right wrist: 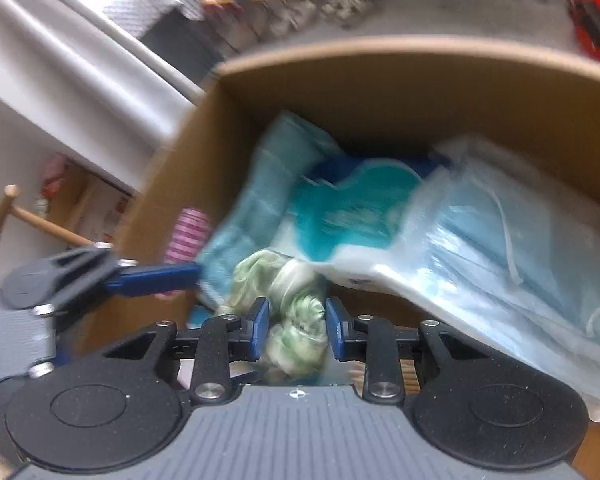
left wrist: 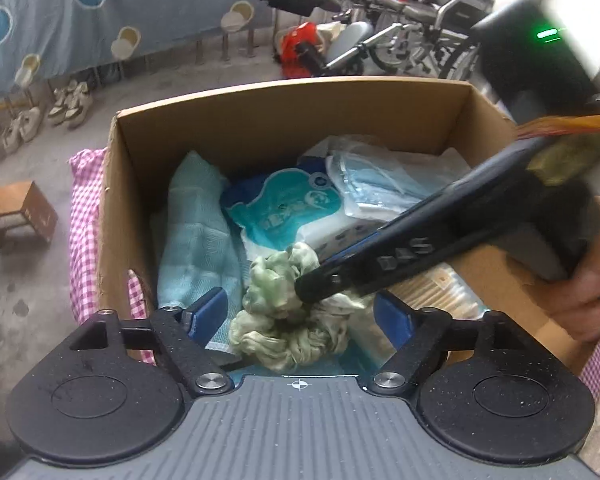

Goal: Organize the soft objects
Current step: 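Lift the scrunchie over the box wall and release it inside, then move the right gripper to the white tape roll and grasp it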

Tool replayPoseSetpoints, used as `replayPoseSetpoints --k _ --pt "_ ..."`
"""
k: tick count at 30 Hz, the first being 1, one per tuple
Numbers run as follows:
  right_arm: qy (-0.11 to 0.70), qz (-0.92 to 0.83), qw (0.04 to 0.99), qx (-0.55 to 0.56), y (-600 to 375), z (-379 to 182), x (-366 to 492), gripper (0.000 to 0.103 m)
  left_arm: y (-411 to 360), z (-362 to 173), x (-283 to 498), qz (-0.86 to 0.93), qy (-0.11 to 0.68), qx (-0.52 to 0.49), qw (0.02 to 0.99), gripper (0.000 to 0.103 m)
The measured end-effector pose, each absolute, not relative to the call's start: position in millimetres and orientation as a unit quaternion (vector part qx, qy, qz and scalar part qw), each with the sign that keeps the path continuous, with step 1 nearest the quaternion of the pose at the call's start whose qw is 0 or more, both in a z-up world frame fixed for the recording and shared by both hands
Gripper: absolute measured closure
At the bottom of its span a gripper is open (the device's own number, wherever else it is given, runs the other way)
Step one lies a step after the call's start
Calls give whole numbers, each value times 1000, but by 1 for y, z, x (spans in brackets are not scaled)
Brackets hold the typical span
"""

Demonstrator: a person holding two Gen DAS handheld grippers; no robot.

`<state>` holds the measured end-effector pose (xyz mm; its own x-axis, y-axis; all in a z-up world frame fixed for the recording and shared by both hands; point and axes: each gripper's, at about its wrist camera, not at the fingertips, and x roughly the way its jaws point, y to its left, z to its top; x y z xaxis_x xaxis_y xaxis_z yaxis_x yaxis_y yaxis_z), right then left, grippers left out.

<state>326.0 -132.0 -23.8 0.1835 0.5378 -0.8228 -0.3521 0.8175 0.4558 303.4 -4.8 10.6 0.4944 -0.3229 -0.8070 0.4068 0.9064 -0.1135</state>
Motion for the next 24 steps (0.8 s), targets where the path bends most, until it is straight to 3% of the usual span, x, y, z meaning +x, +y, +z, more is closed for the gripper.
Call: replayPoseSetpoints --k 2,17,18,20,22,24 --pt "577 282 762 84 -134 -34 330 70 -1 15 296 -210 443 45 870 8" --pt "482 308 815 91 -156 42 276 68 56 79 229 -186 338 -34 922 1" --pt "471 314 818 100 -164 50 266 66 57 80 224 -189 336 -37 922 1" --pt "451 319 826 112 -180 64 242 47 55 83 212 -200 333 -41 921 1" --pt "427 315 840 117 -197 79 217 40 50 81 207 -214 333 -46 917 1" --pt "407 306 852 117 -215 88 190 40 44 80 197 -230 334 -48 913 1"
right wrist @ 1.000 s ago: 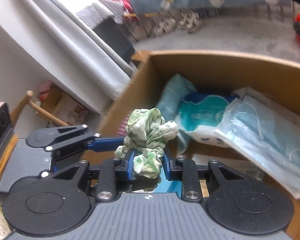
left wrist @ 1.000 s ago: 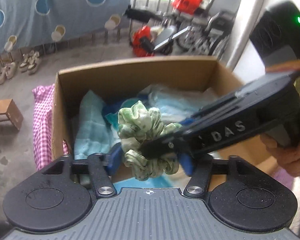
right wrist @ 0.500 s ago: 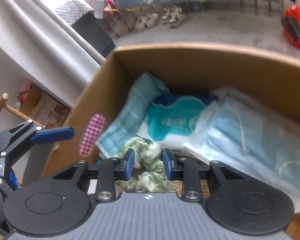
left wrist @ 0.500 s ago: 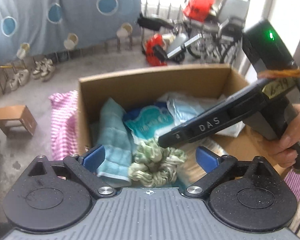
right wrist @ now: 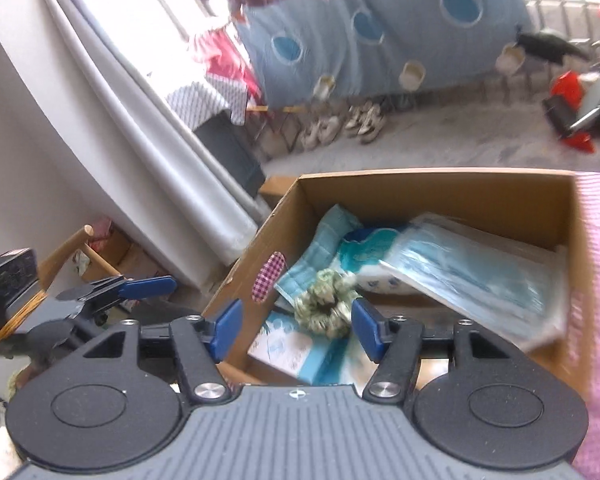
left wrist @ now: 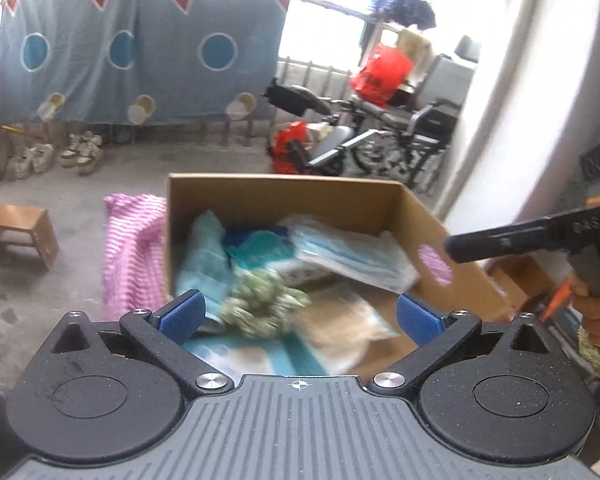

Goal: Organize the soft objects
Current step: 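Move the right gripper to the white tape roll and grasp it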

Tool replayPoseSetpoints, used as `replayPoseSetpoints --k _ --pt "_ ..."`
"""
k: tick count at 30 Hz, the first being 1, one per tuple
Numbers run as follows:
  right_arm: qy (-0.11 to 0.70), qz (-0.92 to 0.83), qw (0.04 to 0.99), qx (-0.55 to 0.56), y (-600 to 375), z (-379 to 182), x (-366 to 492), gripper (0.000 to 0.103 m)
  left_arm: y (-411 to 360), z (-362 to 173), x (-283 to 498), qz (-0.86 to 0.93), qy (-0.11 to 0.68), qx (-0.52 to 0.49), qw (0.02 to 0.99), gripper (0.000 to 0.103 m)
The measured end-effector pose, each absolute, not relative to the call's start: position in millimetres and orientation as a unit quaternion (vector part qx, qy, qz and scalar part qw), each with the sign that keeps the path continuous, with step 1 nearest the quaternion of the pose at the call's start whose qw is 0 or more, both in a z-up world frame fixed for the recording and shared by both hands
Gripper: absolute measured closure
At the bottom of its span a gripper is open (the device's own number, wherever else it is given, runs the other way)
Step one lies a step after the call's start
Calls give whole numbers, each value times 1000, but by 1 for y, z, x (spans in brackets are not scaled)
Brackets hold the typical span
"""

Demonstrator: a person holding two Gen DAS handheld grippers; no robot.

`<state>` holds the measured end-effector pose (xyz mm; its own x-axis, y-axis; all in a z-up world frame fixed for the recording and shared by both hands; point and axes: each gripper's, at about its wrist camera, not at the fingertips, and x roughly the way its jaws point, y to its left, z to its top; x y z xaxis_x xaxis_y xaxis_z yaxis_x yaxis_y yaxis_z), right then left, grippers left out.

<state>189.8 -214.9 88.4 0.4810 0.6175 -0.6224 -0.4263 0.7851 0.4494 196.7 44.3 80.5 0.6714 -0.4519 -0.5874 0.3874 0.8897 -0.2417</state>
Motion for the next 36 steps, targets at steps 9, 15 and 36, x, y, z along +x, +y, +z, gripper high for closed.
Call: replayPoseSetpoints --k 9,15,36 --pt "385 239 871 192 -286 64 88 40 -16 51 159 -320 372 -33 871 1" --pt "398 184 864 248 -316 15 50 39 -77 8 146 -368 405 8 837 1" --pt "451 185 840 239 -318 -65 86 62 -149 -44 158 -357 416 121 827 46"
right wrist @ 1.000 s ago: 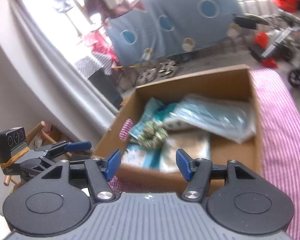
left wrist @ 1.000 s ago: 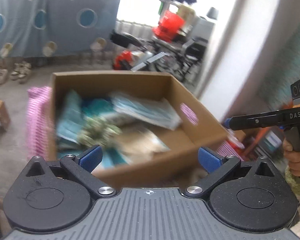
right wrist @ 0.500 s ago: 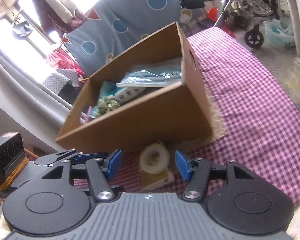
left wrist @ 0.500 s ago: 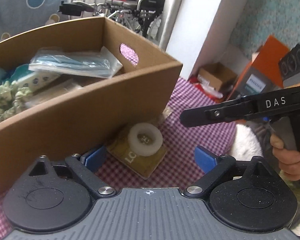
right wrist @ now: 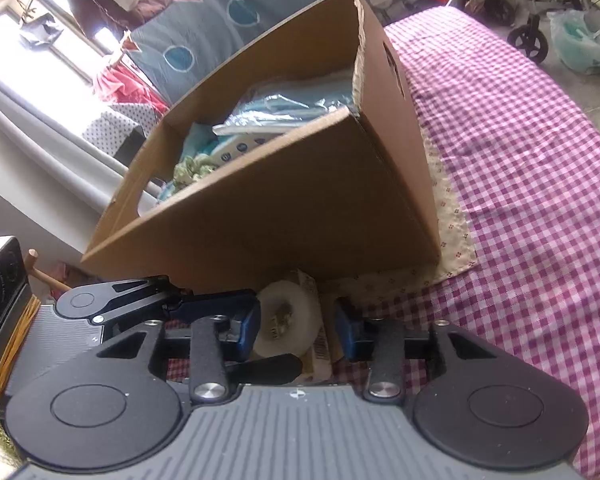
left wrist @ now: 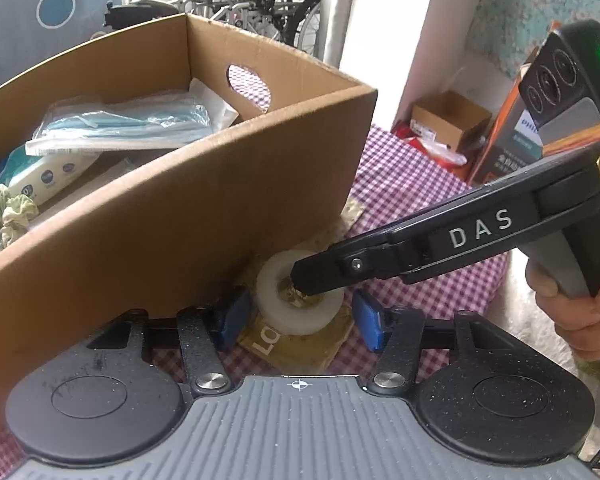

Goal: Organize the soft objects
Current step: 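Move the right gripper to the white tape roll and grasp it, then lift the tape roll into the box and open the right gripper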

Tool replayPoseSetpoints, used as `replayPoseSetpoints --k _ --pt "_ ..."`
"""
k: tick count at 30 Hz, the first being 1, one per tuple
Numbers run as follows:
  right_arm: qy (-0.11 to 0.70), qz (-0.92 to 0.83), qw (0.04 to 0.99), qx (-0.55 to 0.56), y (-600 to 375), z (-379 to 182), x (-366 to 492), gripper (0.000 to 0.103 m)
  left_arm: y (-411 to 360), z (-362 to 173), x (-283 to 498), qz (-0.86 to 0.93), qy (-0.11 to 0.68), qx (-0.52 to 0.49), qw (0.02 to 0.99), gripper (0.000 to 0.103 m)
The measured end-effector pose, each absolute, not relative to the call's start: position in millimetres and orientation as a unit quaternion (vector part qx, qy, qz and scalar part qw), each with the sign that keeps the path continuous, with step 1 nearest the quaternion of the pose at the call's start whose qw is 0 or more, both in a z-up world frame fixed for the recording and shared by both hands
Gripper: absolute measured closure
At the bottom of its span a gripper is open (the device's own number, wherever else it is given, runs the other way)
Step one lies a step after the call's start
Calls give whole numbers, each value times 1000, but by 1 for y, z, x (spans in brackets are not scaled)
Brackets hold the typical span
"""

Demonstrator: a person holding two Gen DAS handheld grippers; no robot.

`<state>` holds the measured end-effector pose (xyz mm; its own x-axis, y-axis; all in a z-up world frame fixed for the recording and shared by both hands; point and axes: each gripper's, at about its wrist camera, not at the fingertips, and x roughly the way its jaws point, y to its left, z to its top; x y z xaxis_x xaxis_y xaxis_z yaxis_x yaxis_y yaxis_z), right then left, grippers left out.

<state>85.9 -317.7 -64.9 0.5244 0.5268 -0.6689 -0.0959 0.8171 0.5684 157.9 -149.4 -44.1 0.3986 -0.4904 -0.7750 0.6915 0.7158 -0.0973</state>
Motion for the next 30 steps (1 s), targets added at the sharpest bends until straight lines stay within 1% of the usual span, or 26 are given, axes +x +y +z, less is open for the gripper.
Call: replayPoseSetpoints --k 6,7,8,15,19,24,30 --pt "471 187 831 229 -313 -76 95 76 -151 -46 157 -361 399 132 832 50" --pt "471 188 831 229 -312 -77 96 79 -152 -45 156 -362 395 135 833 53" --pt "471 189 831 229 -312 -77 97 81 -153 -44 156 -364 391 139 834 54" --pt "468 180 837 219 -310 -68 93 82 -149 -38 148 -373 385 124 835 54" --pt "459 174 843 219 -310 -56 79 82 -144 -23 133 -380 362 125 842 54" --pt "431 175 858 218 -307 -24 60 82 -135 10 111 -381 316 133 859 54" --pt "381 206 880 193 -294 32 52 83 -122 56 102 -359 247 143 889 54"
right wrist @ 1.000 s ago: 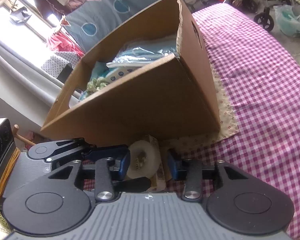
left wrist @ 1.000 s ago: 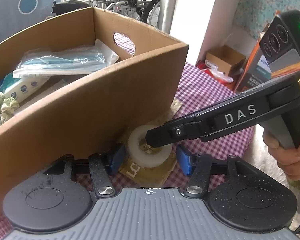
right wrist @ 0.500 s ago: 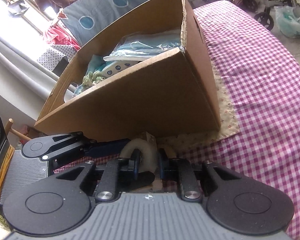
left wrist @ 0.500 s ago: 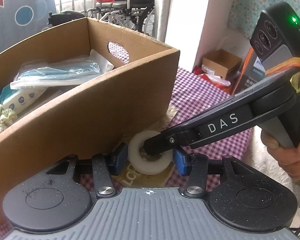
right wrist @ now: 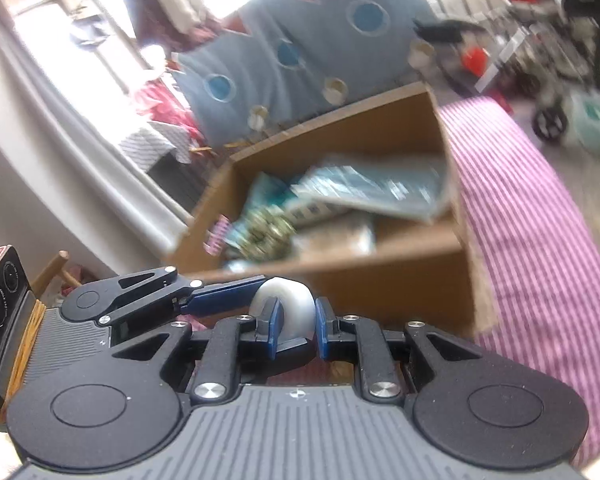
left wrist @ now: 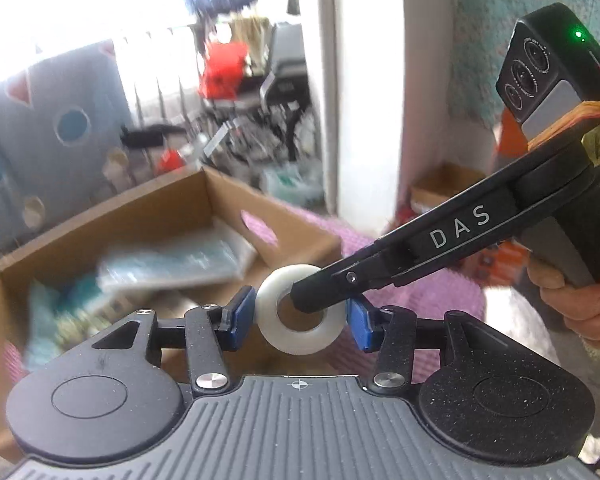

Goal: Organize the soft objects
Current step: 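Lift the tape roll into the box and open the right gripper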

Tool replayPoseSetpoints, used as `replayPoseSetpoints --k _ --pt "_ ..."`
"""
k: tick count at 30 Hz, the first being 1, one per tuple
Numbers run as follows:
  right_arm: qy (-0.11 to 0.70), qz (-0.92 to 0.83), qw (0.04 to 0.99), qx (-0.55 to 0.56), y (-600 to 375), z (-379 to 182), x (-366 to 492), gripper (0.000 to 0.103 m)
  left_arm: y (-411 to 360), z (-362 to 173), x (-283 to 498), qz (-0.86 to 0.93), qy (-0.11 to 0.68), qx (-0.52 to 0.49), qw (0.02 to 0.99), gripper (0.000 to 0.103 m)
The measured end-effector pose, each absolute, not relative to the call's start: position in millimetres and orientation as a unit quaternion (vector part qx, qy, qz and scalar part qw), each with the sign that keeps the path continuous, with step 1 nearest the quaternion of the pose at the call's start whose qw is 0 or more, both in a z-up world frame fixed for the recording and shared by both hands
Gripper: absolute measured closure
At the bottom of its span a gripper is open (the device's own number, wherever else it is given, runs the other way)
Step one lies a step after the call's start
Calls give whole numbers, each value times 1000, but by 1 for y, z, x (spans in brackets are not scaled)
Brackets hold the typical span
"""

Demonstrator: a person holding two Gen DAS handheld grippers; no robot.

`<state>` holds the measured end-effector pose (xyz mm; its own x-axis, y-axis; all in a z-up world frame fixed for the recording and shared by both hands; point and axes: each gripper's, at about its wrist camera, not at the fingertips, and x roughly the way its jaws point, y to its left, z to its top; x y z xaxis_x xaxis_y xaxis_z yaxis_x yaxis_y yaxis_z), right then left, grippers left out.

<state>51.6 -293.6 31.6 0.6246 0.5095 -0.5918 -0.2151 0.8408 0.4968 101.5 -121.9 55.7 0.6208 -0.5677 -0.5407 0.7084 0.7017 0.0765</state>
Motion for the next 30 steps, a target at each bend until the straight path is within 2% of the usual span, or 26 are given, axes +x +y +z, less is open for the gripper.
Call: replayPoseSetpoints --k 6,11,18,20,26,30 --pt "367 247 883 161 -277 73 86 83 -111 80 130 -333 228 138 904 54" --pt "402 271 862 145 -261 78 141 83 -99 76 182 -333 292 100 891 54" --pt "525 287 785 163 -252 25 225 83 -79 36 252 -346 440 1 829 52" --pt "561 286 759 162 -250 5 241 83 -71 25 257 -344 463 -16 817 45" --pt "647 274 697 143 -239 -46 275 83 -45 13 267 -321 476 -42 818 36" --pt "673 263 680 123 -234 -60 285 83 -21 16 267 -307 461 -61 830 34"
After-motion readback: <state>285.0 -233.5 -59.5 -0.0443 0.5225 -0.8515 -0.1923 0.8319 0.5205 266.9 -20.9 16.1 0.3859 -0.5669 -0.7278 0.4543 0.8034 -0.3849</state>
